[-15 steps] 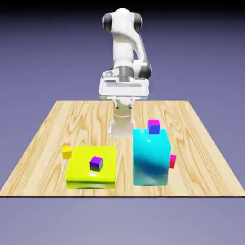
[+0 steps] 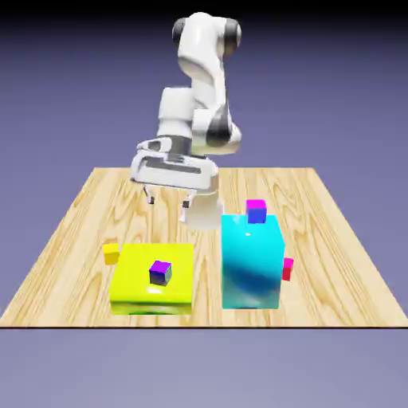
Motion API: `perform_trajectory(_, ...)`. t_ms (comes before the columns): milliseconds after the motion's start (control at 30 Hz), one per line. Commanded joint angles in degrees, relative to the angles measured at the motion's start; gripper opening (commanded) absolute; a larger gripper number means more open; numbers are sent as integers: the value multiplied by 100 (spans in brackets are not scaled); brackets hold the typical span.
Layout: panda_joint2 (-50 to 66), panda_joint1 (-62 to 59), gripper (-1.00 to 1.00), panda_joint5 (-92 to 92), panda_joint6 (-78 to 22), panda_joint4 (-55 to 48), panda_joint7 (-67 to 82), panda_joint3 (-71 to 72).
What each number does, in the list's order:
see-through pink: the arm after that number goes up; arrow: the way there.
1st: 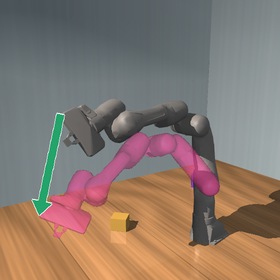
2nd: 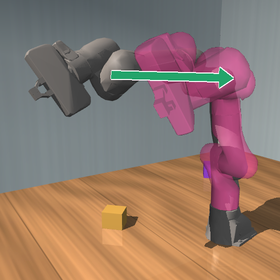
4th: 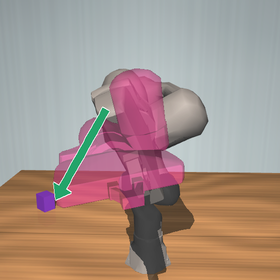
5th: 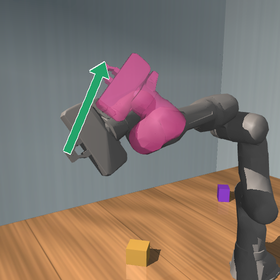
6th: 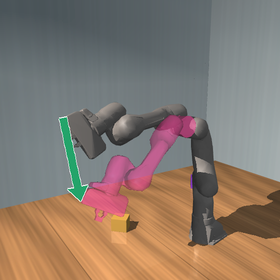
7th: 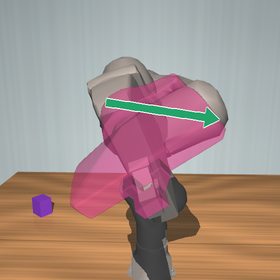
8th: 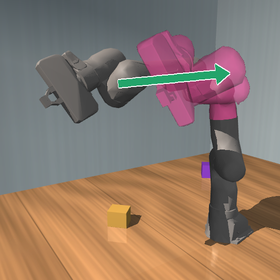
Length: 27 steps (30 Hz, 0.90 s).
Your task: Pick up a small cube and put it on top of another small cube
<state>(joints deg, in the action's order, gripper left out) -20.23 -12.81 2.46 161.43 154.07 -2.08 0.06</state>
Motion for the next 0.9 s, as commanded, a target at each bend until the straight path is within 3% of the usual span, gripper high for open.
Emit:
perform_trajectory(0,77,-83,0,15,-78,-43,250,0)
perform_trajectory(867,2071,-2249,0,409,-2096,-1154,6728,10)
